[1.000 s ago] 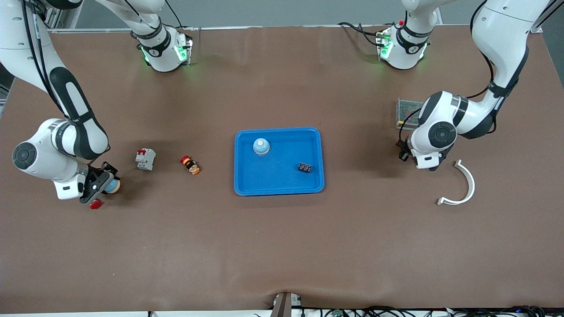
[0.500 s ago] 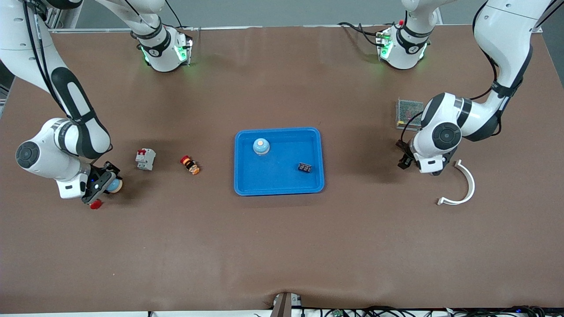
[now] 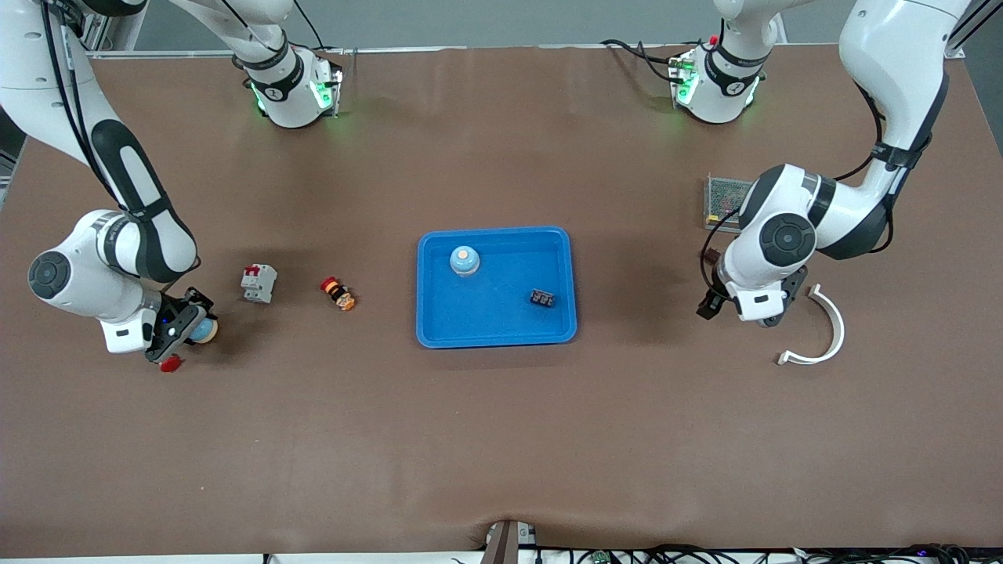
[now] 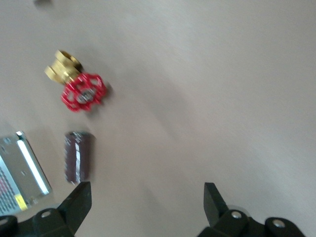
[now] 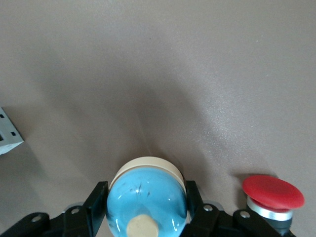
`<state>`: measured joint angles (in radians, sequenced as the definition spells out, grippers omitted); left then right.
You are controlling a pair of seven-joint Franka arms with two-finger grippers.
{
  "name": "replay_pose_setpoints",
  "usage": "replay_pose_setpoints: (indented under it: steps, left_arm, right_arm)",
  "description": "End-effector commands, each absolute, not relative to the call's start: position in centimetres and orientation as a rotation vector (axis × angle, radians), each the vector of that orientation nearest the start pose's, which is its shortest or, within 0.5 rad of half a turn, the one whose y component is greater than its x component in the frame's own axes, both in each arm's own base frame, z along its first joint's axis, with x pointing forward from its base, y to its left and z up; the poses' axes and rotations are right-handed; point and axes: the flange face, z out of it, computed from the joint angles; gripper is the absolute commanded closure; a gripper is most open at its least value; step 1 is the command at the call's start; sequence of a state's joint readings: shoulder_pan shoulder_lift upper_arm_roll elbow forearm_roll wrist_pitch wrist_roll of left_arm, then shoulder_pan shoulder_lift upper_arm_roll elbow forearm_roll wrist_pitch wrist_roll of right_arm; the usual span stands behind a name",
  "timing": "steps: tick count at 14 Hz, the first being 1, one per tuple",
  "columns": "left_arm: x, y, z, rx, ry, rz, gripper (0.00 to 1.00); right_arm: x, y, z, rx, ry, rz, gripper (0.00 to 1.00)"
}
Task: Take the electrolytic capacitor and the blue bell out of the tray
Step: 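Release the bell by the red button while the left gripper returns to the tray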
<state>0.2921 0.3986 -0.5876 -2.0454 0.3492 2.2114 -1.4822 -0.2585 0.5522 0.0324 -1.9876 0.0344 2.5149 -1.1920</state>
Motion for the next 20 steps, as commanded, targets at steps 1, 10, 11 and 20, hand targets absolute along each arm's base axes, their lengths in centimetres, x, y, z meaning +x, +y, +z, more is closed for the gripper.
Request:
replay_pose_setpoints:
  steps: [1, 10, 11, 20]
  left_arm:
    - [57.1, -19.5, 27.7, -2.660, -1.474, 0.081, 0.00]
    - [57.3, -32.7, 28.2, -2.642, -1.669, 0.099, 0.00]
    - [57.4, -33.7, 28.2, -2.635, -1.694, 0.102, 0.00]
    - [55.1, -41.9, 25.6, -2.557, -1.819, 0.133, 0.00]
  right_arm:
    - [58.5, -13.9, 18.6, -2.759, -1.392, -0.038, 0.42]
    - [58.9, -13.3, 19.3, -2.763, -1.362, -0.049, 0.00]
    - [59.2, -13.0, 20.0, -2.765, -1.371, -0.060, 0.00]
    - [64.6, -5.9, 30.6, -2.827, -1.082, 0.058, 0.00]
